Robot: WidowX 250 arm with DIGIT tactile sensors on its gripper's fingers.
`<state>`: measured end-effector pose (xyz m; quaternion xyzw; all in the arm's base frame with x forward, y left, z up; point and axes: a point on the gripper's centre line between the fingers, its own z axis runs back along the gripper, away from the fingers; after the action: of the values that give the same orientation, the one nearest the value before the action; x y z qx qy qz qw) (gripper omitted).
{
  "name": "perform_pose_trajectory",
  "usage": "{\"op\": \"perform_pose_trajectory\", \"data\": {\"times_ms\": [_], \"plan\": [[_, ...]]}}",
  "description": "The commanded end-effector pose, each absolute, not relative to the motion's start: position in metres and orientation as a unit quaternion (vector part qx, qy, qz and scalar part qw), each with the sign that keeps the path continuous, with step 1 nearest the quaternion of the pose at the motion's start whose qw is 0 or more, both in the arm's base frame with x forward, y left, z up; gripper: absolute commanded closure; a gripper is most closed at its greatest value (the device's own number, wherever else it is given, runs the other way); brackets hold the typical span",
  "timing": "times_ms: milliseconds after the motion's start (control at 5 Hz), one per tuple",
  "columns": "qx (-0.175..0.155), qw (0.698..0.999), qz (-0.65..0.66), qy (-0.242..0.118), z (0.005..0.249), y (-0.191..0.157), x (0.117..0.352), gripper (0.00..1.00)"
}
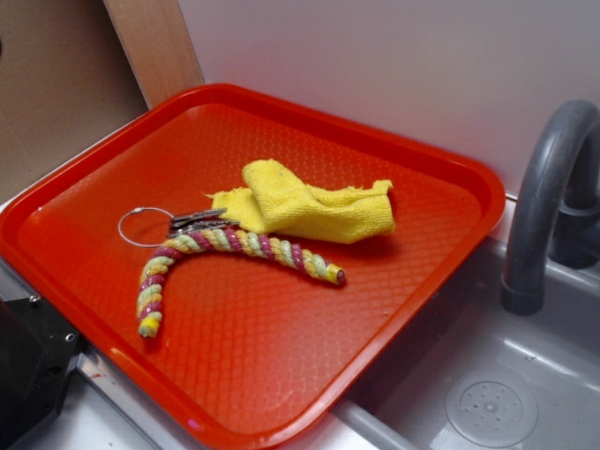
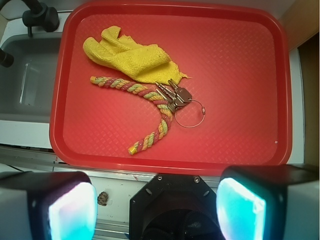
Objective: Grab the silver keys.
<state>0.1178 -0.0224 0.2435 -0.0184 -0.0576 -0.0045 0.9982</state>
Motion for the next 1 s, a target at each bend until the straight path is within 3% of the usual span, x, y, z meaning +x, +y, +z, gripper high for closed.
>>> {"op": "perform_pose_trajectory", "data": {"times_ms": [0,400,600,800], "plan": [[-0.018,0.998,-0.005,-0.058,0.243,-0.022,0.118,0.00],[0.007,0.997,0.065,-0.047,0.222,-0.005,0.190,0.00],[0.014,0.988,0.149,-0.032,0.215,0.016,0.204,0.00],[0.001,0.962,0.271,-0.038,0.213,0.044,0.189,0.00]]}}
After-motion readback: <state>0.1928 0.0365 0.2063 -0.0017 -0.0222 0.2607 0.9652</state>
